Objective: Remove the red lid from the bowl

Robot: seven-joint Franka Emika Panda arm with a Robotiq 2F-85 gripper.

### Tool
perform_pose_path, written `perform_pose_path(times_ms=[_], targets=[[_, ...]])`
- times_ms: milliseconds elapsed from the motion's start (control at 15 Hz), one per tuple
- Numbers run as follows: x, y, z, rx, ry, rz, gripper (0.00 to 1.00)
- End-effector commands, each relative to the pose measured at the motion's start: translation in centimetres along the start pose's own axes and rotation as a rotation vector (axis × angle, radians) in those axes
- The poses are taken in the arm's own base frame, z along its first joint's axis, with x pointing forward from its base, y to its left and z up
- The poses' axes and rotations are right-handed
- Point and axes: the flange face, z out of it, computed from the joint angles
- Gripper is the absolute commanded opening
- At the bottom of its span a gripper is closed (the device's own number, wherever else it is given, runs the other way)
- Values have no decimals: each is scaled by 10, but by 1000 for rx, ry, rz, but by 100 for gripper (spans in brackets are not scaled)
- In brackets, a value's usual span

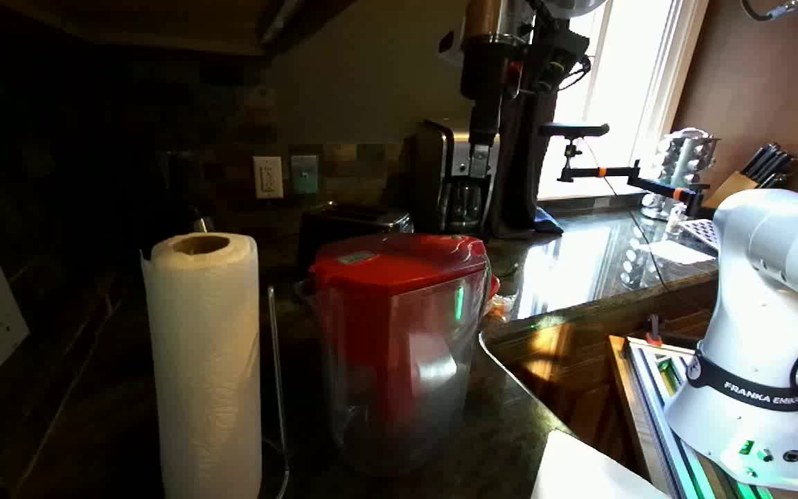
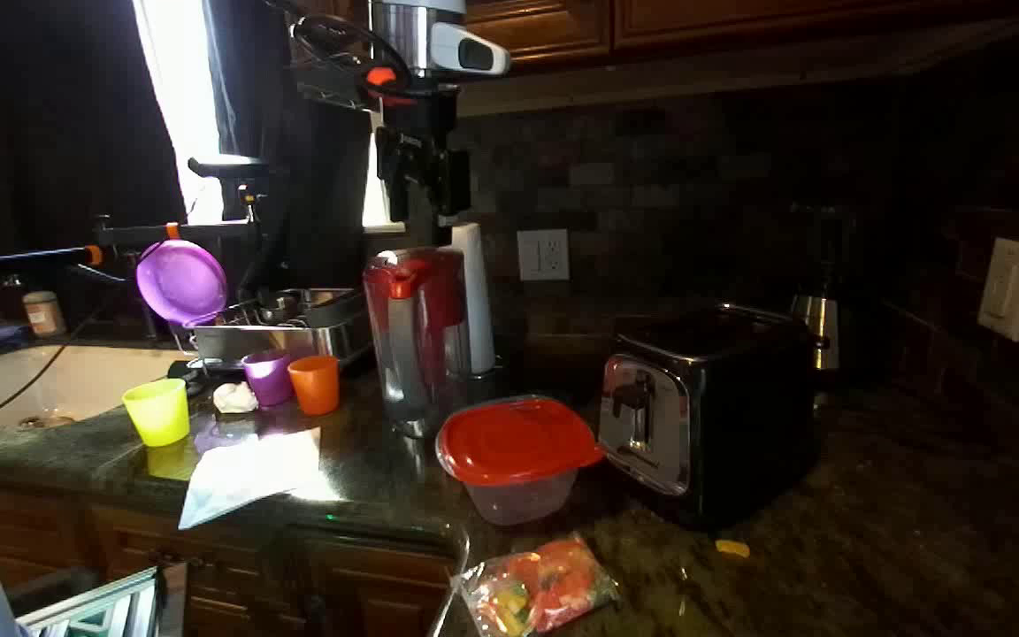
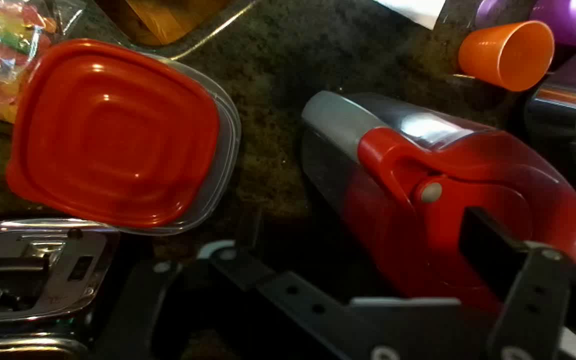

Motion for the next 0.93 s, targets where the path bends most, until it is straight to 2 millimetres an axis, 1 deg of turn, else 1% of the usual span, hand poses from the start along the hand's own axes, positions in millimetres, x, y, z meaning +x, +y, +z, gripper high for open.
perform_pose_path(times_ms=[0, 400, 533, 667, 867], targets=[[0, 0, 0, 0, -1, 0, 100], [0, 0, 0, 0, -1, 0, 100], [-1, 12, 1, -12, -8, -7, 100], [-8, 27, 1, -17, -14, -59, 100], [-17, 58, 3, -28, -14, -157, 100]])
